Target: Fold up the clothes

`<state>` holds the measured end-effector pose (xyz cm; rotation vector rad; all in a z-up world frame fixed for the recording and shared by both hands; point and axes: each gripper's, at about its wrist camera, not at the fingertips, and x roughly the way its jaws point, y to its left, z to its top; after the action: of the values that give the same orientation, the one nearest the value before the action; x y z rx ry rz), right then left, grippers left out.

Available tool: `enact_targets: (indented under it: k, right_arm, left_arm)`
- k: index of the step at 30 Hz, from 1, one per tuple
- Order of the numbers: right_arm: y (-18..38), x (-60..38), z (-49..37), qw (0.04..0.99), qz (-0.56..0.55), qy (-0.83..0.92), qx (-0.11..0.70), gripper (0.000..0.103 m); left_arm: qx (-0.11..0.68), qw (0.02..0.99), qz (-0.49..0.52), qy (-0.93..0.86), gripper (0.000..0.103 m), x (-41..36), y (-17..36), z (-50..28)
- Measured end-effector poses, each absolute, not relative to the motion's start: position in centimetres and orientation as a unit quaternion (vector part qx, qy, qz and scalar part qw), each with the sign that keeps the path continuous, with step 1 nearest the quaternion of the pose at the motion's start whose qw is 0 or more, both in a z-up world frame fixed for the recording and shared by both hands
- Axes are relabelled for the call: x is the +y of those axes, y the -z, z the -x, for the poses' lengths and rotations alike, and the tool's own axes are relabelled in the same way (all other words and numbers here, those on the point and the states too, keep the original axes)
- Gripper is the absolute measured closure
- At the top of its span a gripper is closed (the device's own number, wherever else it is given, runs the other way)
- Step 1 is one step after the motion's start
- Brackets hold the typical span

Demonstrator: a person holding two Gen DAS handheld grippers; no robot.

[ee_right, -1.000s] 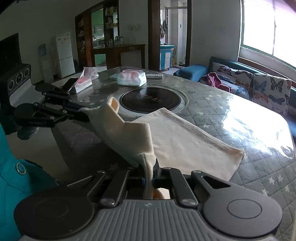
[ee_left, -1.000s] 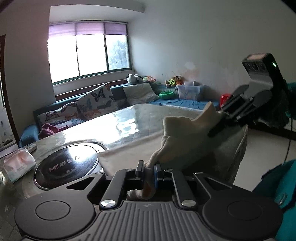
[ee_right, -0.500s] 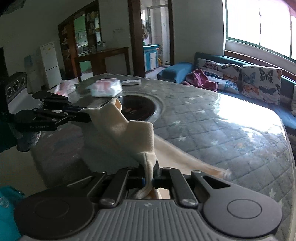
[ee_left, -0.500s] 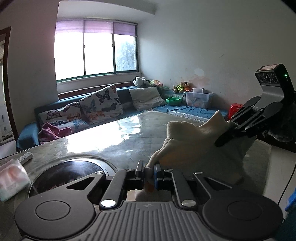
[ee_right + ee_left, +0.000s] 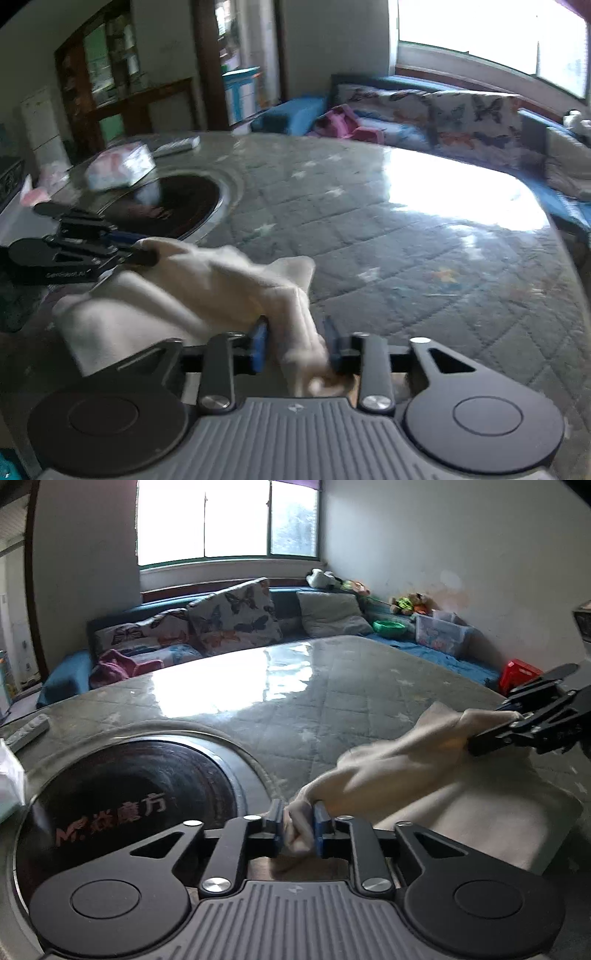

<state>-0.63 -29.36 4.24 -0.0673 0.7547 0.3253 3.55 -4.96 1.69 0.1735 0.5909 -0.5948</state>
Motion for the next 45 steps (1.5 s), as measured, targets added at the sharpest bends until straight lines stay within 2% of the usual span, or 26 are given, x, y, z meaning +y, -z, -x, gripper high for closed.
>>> enact_targets:
  k: [1,8,17,25,45]
  right_arm:
    - [-4.5,-29.4,0.9,0.921,0.036,-0.145,0.359,0.067]
    - [-5.2,-28.8,1.6,0.934,0.024,-0.132,0.331,0.067]
    - [-2.9,-26.9,-1.6,0.92,-0.04,-0.149,0.362,0.069]
    - [-1.4,-25.4,-2.6,0.926,0.007,-0.128,0.356,0.07]
    - [-2.9,-23.9,-1.7,0.93,0.026,-0.145,0.336,0.069]
  left_arm:
    - [0.286,0.913,-0.084,0.28,0.073,-4.8,-1.9,-3.6]
    - [0.273,0.92,-0.064,0.274,0.075,-5.2,-4.0,-2.4]
    - [0.302,0.894,-0.046,0.328,0.077,-9.1,-3.4,-3.4]
    - [0.322,0.894,-0.053,0.307,0.076,-10.7,-1.6,-6.6]
    - [0.315,0.912,-0.015,0.264,0.079,-6.2,-3.2,-1.8]
